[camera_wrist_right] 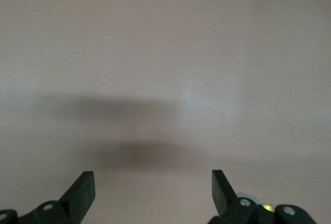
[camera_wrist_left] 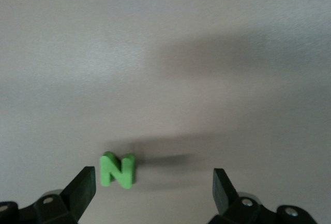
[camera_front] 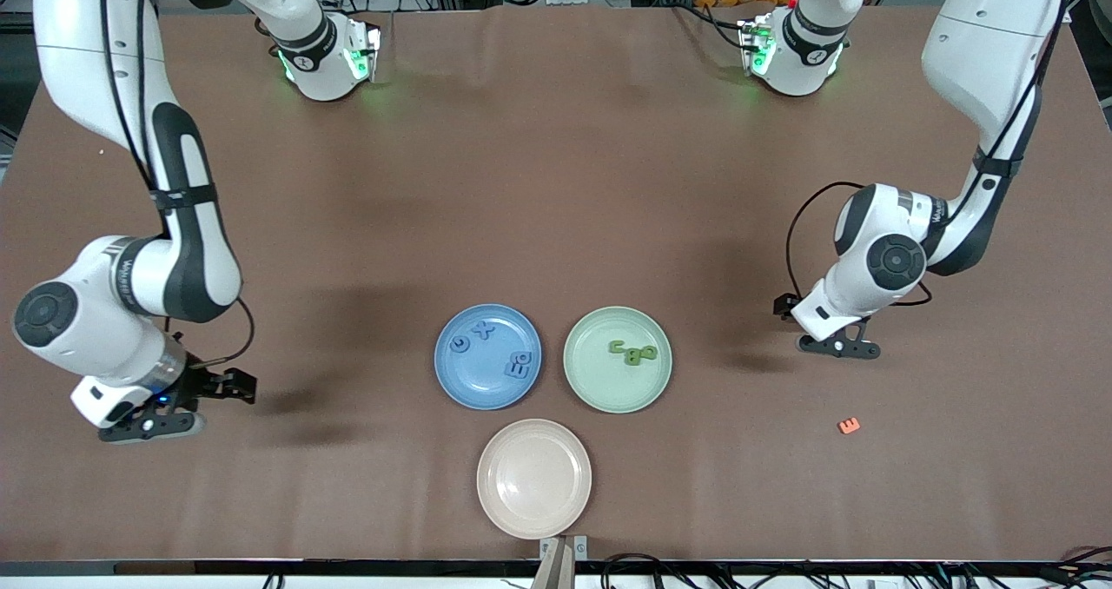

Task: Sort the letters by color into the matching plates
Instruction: 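Move the left gripper to the green N while the right gripper retracts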

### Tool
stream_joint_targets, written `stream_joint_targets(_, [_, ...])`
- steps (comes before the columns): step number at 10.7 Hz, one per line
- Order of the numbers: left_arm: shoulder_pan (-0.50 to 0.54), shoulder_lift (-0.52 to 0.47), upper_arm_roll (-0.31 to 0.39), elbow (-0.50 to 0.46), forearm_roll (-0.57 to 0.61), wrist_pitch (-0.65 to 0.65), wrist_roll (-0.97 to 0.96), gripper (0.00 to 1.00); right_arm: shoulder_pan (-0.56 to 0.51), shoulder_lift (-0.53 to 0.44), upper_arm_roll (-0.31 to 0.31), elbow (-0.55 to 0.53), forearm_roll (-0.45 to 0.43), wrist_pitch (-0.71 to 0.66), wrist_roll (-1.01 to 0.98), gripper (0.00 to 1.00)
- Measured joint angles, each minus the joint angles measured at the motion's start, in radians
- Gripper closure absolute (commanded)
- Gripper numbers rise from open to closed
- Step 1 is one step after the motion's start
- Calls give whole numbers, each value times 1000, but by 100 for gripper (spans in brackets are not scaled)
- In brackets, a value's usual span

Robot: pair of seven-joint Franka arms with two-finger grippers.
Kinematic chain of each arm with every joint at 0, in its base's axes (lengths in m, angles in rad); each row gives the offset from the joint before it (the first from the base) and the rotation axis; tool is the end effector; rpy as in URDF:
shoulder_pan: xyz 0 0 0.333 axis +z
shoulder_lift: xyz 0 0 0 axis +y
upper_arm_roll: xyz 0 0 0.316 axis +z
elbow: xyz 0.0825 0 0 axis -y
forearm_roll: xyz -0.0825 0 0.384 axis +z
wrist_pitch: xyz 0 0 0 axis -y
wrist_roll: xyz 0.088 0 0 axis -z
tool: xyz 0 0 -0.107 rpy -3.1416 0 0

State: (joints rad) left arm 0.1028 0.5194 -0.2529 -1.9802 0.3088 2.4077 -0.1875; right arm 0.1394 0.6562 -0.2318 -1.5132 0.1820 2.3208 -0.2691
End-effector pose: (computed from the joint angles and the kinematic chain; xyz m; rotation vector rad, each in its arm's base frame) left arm 0.5985 -0.0853 0.2029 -3.0470 0.2625 0.0771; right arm 0.7248 -0.0341 0.3019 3.1006 0.1900 0.2641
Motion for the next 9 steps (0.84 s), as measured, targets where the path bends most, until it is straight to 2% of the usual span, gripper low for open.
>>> stream_joint_targets(4, [23, 2, -1, 0, 0, -14, 61, 0, -10, -65, -19, 8, 0, -23, -7, 0])
stream_joint_targets(9, [72, 30, -1, 2, -9, -14, 148, 0, -20, -272, -39, 13, 0, -325, -7, 0])
